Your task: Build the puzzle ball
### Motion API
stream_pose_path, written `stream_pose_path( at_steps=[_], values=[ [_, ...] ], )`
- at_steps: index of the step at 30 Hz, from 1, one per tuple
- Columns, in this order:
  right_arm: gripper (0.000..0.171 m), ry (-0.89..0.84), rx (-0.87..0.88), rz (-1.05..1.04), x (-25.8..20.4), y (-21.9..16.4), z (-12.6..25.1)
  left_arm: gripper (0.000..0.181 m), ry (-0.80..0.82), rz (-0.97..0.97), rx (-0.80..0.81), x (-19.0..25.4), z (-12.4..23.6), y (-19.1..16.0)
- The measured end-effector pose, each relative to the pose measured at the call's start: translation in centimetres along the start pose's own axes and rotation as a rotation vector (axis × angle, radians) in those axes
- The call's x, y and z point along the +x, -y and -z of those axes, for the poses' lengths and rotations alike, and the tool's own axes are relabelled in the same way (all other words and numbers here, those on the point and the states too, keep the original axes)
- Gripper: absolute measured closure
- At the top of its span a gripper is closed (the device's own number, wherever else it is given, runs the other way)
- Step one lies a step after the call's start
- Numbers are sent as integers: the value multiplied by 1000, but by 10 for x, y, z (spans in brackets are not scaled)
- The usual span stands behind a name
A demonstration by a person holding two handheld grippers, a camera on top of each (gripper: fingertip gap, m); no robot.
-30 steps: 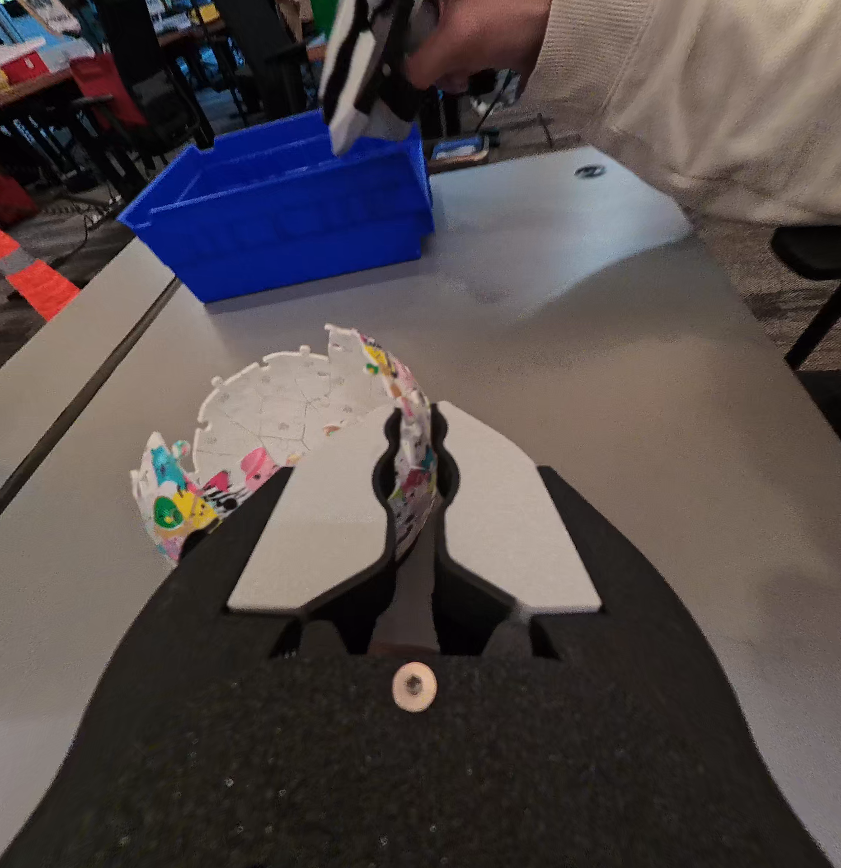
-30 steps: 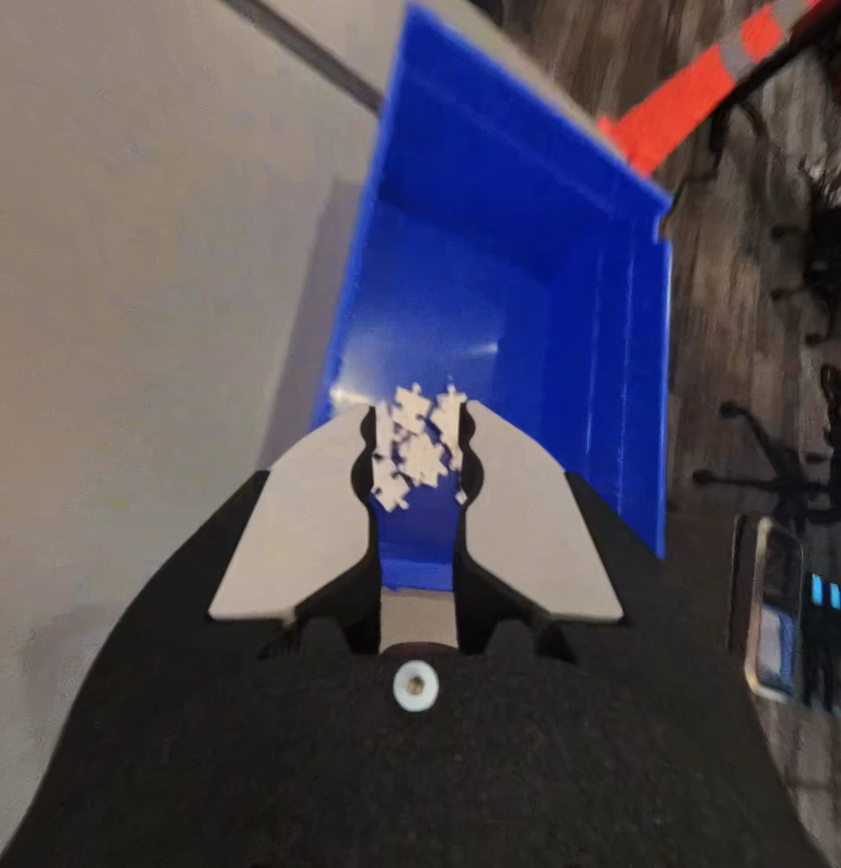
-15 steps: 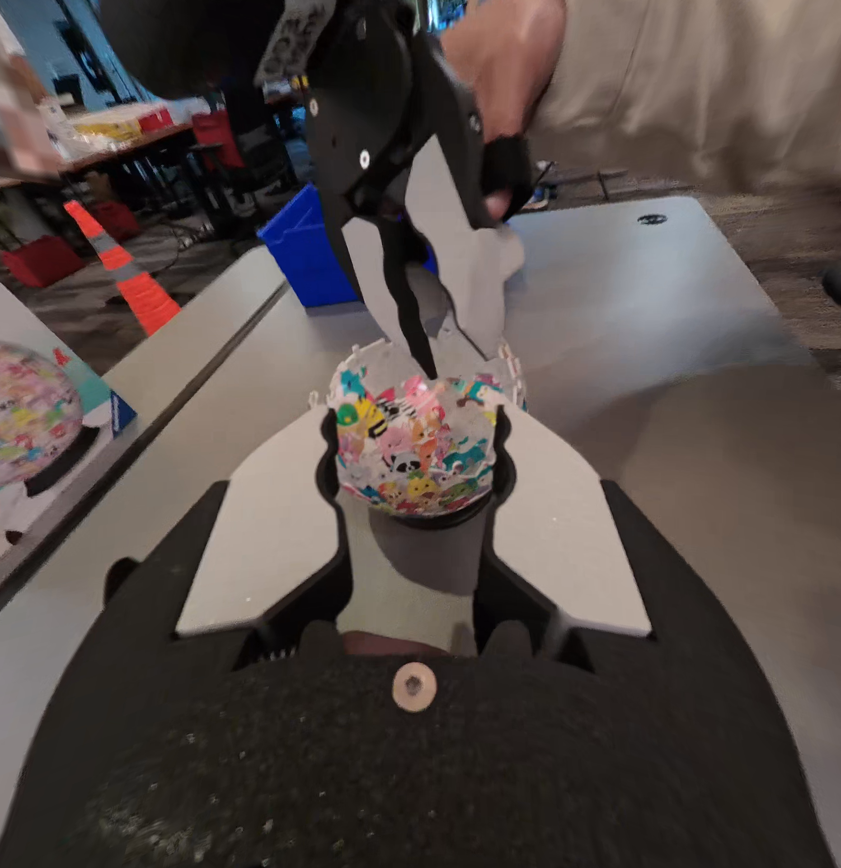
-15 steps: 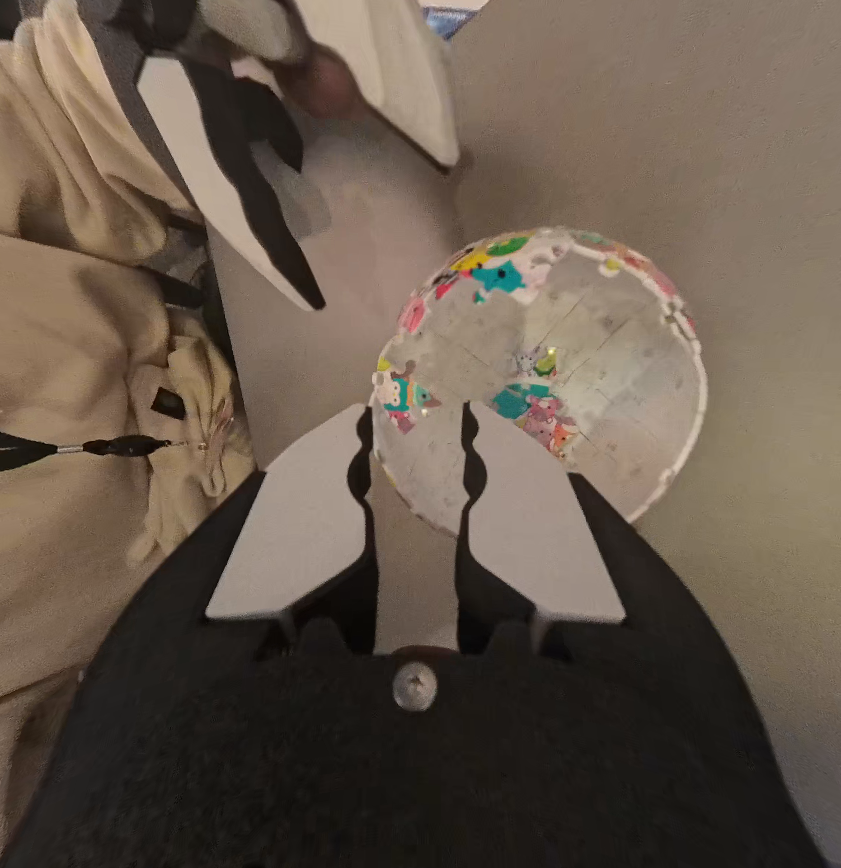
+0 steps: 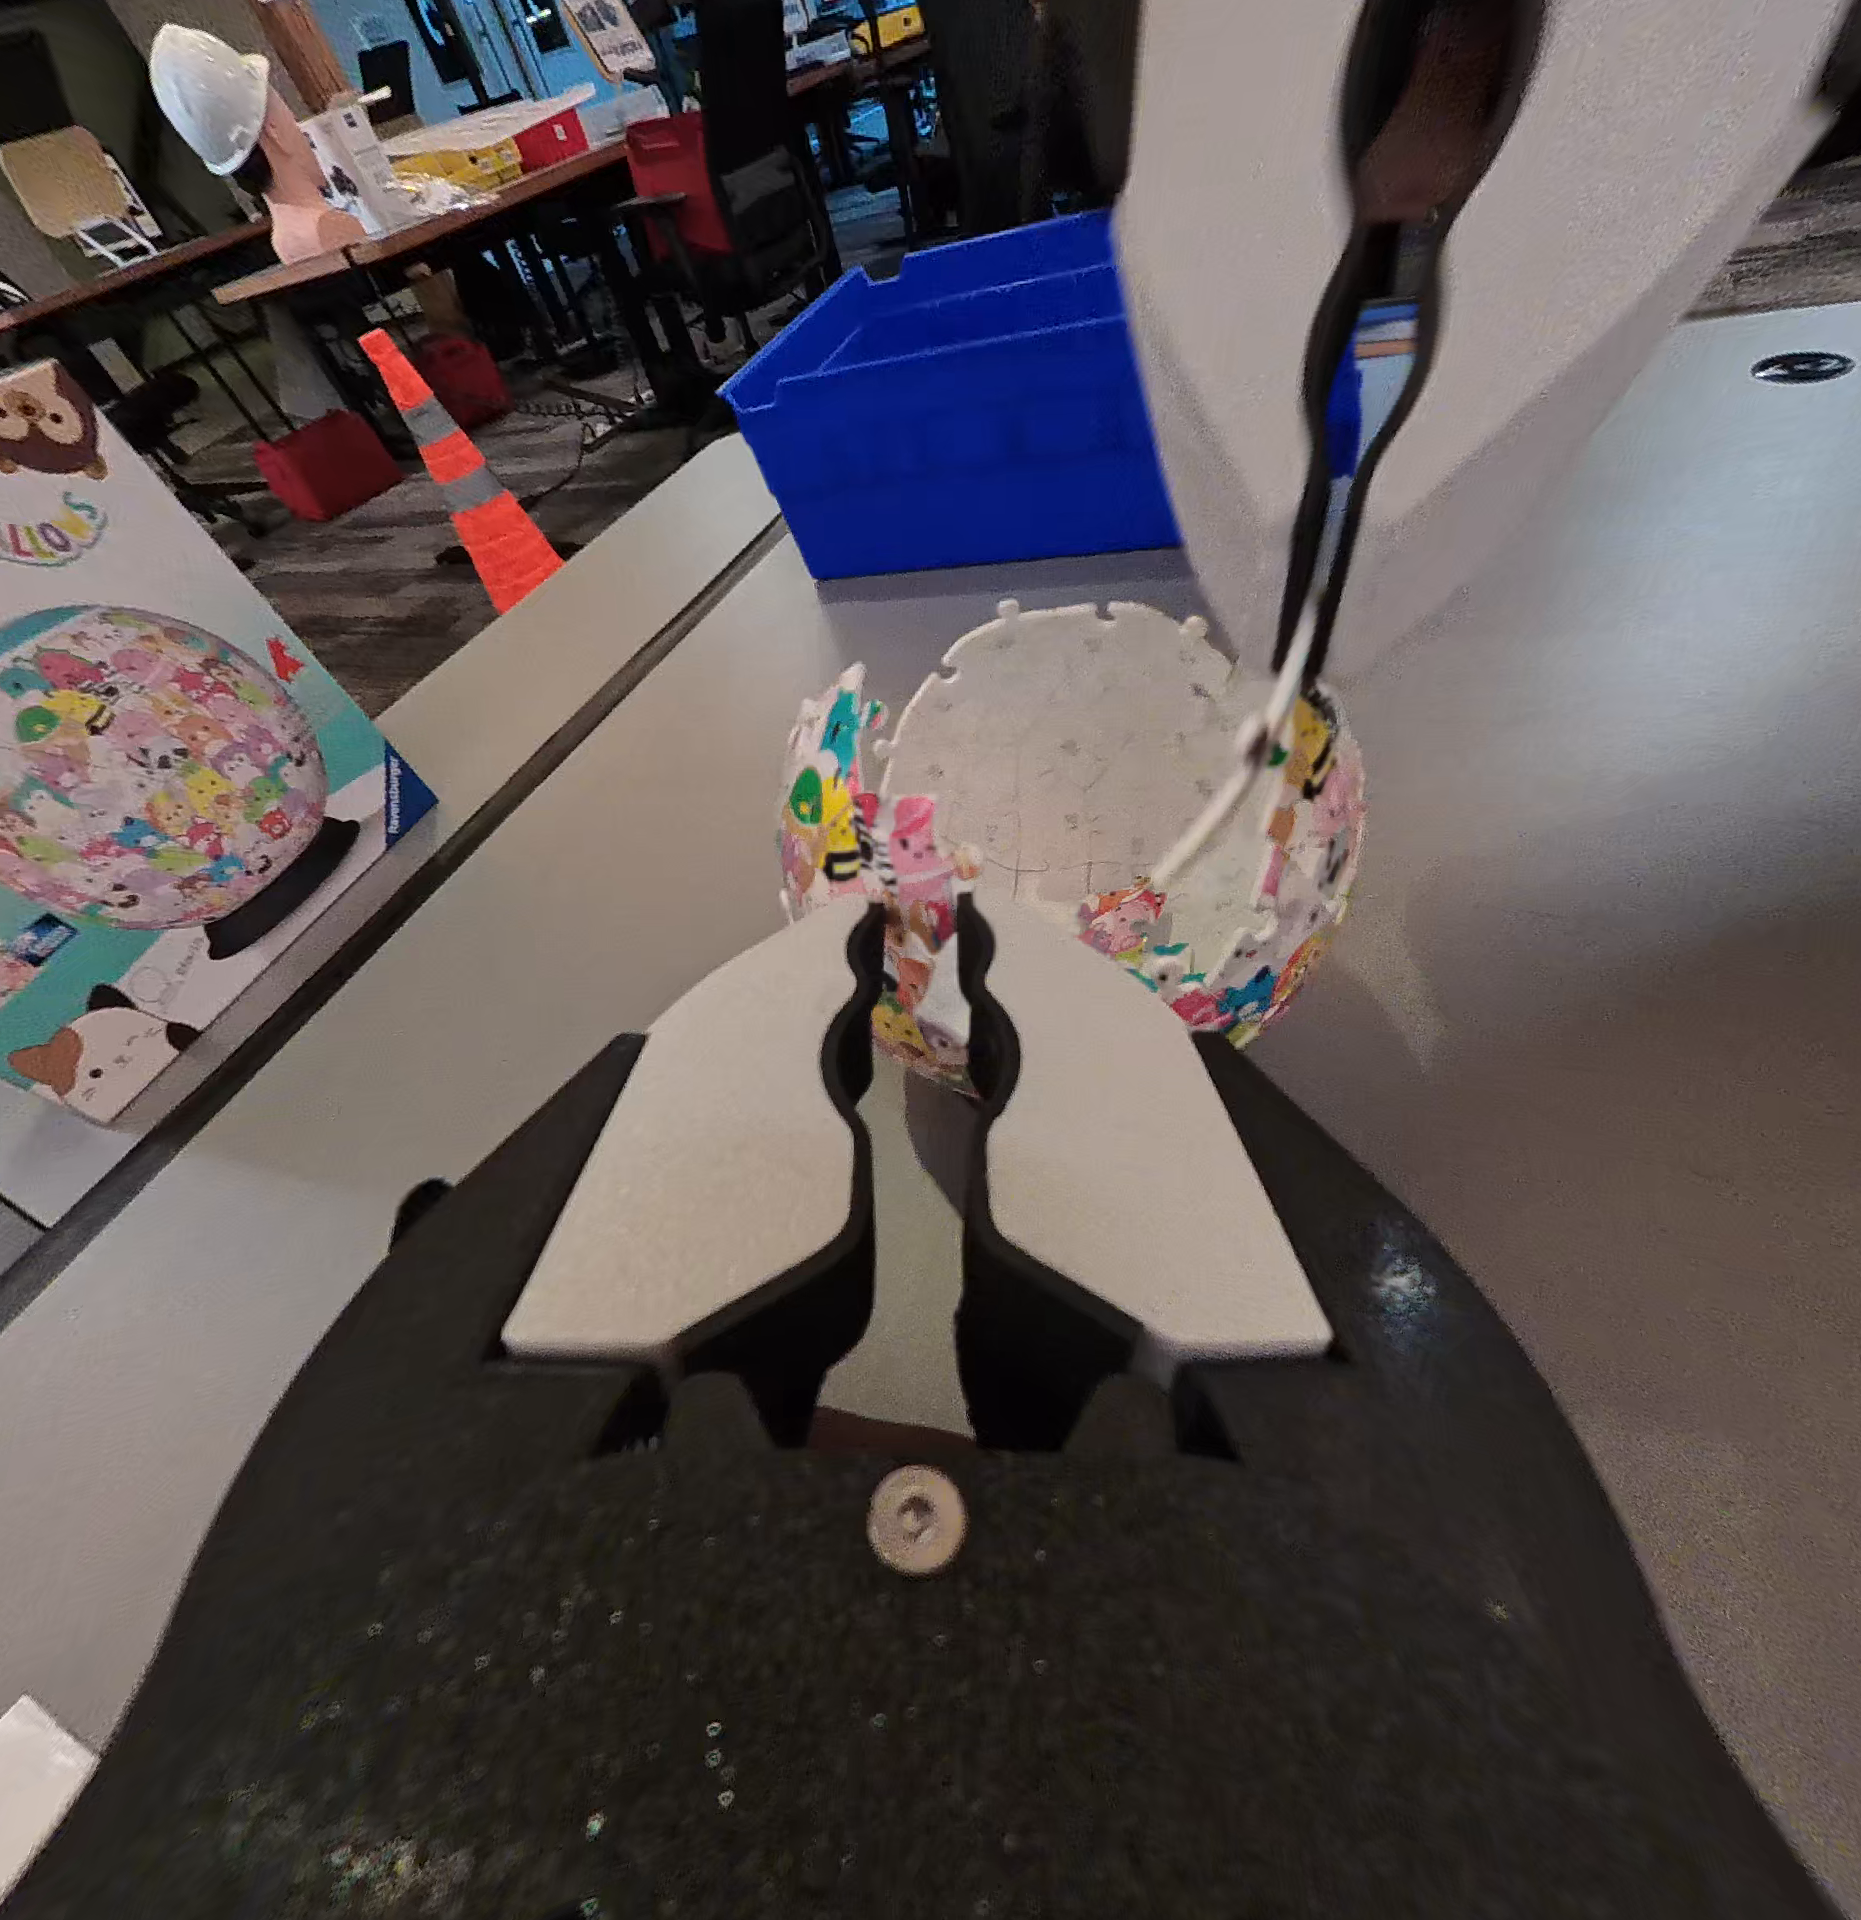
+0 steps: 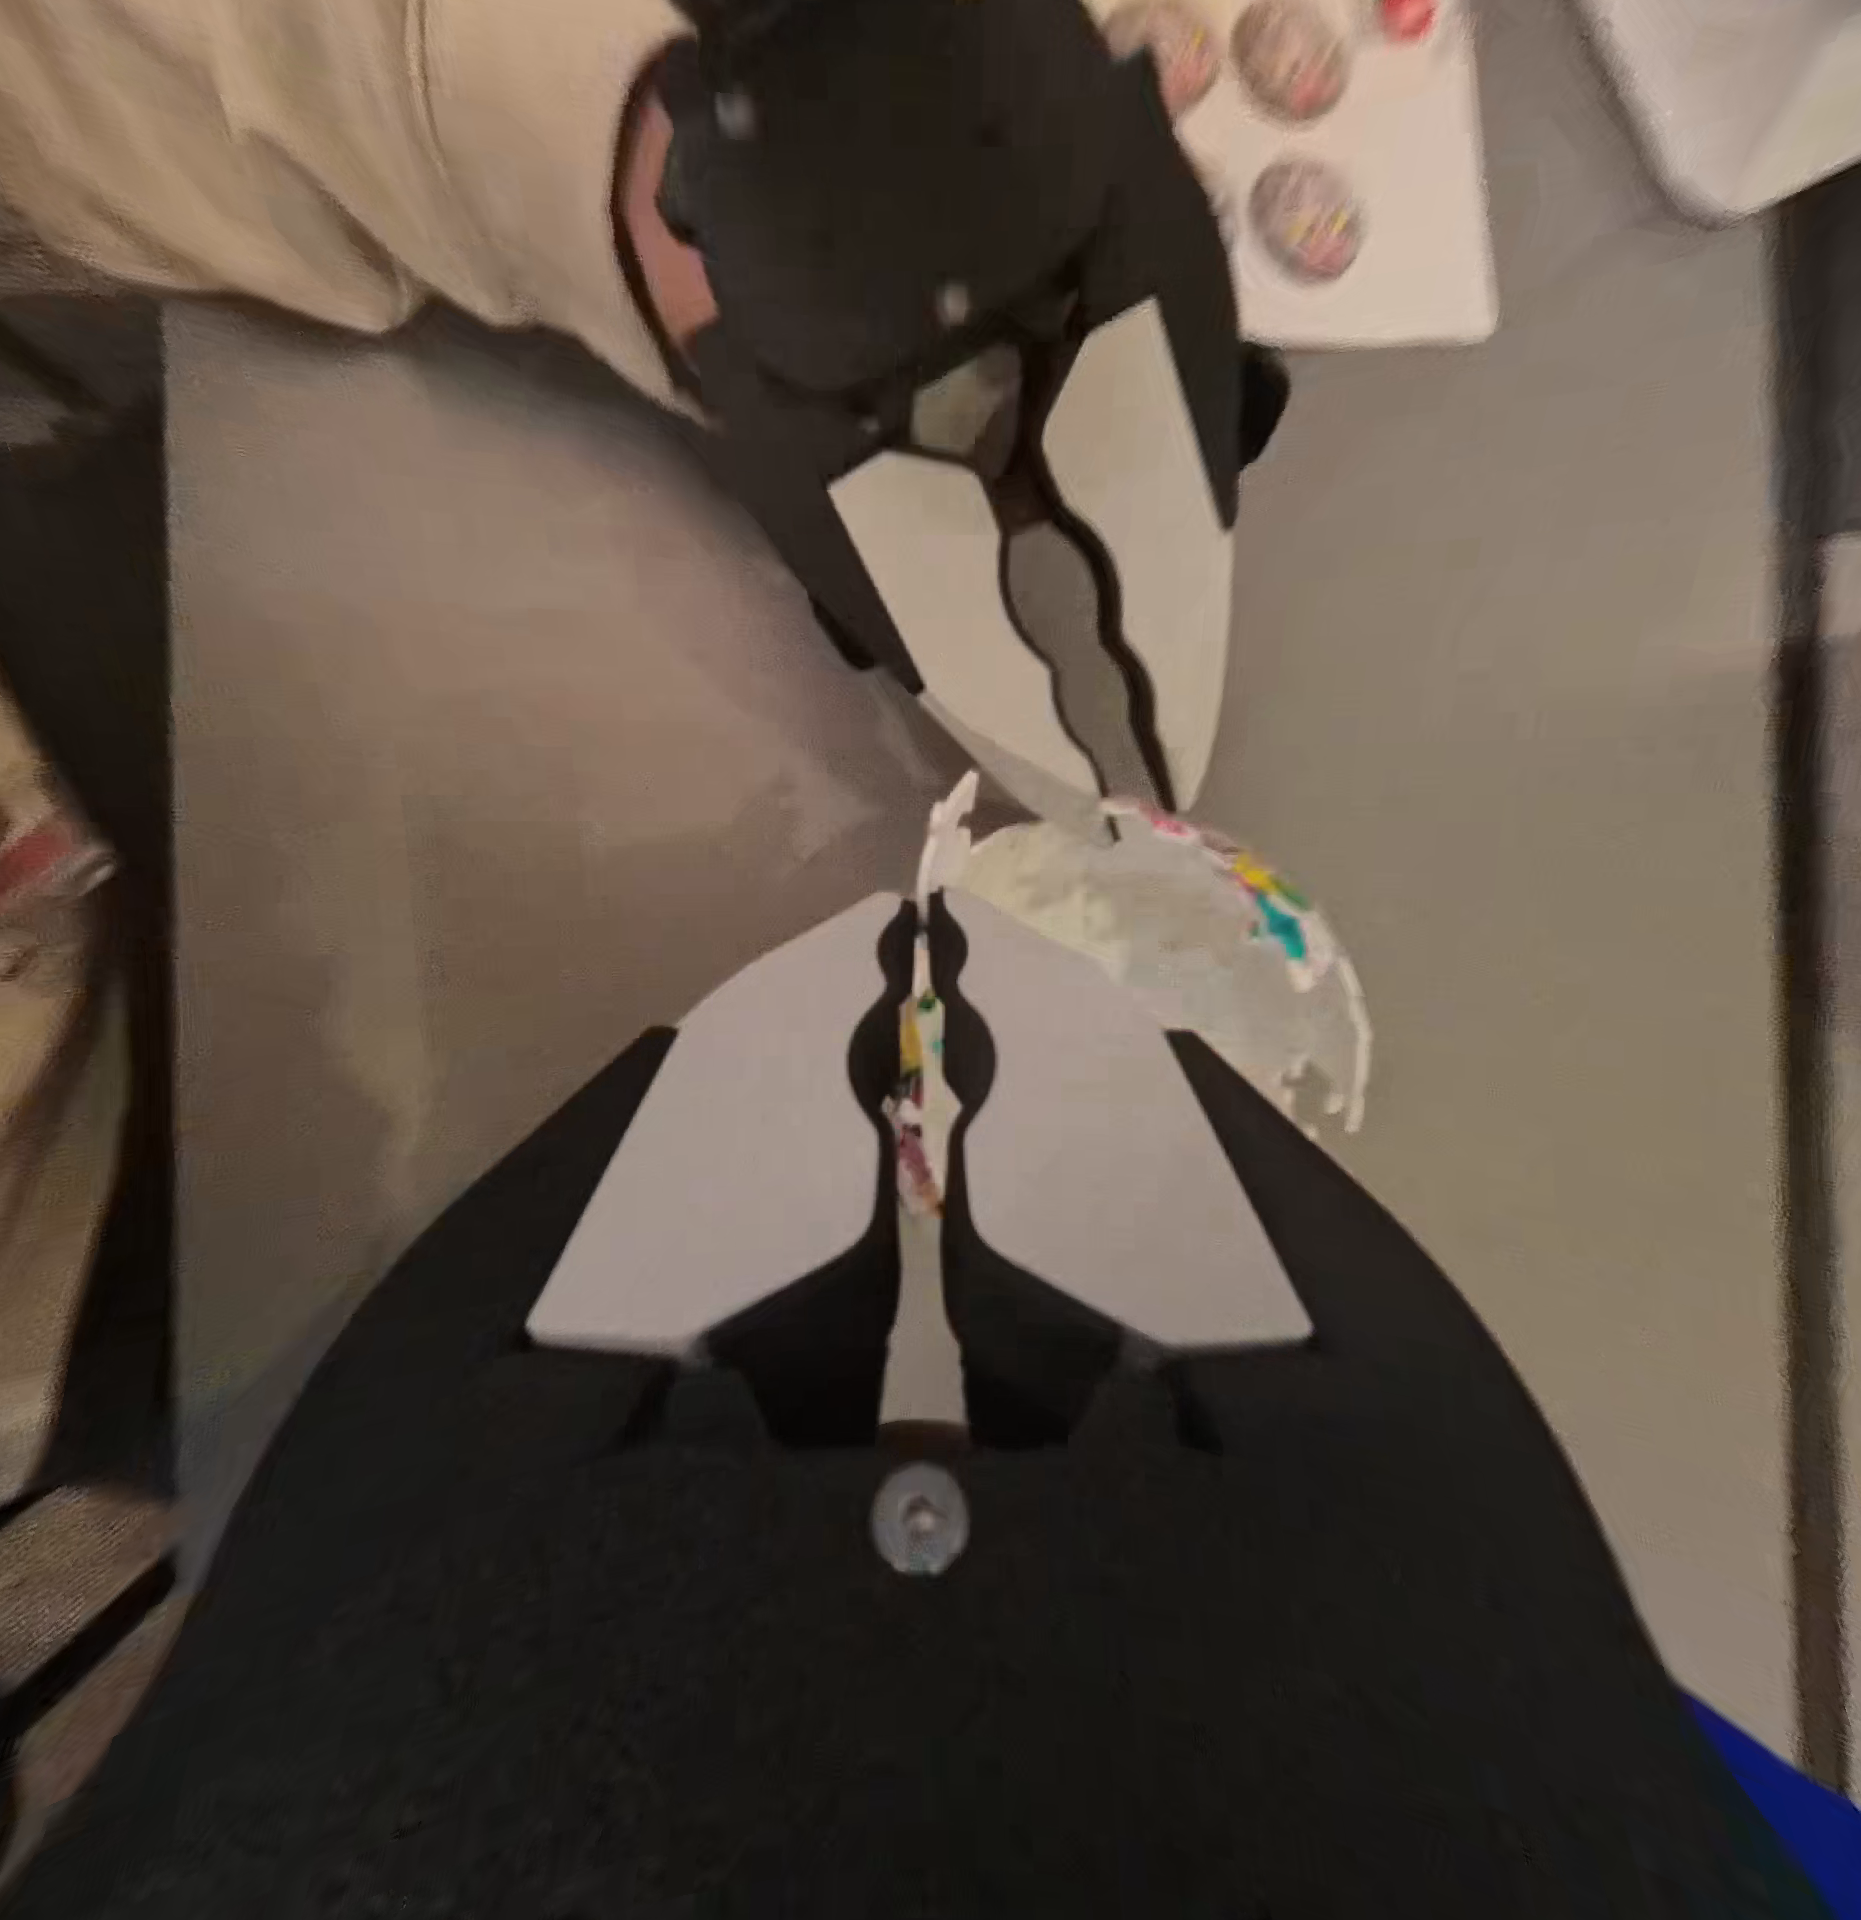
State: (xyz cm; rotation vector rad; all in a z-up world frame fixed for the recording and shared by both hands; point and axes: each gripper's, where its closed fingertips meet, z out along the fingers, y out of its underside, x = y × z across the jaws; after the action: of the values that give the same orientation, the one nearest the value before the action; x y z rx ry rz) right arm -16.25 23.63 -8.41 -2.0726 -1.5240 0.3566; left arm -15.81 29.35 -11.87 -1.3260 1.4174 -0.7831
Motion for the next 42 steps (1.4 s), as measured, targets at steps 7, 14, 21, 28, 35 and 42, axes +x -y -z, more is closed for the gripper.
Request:
stream_pose_path(
  at_steps=[7,14,21,28,35,42],
  values=[
    [170,-605,111,-133,48,-43,114,177,91,-78,2,-8,4,1],
    [169,-751,-284,-844,91,-342,167,178,153,-143,28,-8,3,8],
    [150,-755,-334,-781,103,-342,155,179,87,-88,50,-14,4,3],
    [143,-332,230,-141,58,-54,58,180,-64,58,87,-23,6,1],
    [164,-385,37,337,76,-9,-24,180,-109,144,89,-28,2,3],
    [167,-326,80,172,83,-10,-25,180,-154,317,132,-30,2,4]
  ],
)
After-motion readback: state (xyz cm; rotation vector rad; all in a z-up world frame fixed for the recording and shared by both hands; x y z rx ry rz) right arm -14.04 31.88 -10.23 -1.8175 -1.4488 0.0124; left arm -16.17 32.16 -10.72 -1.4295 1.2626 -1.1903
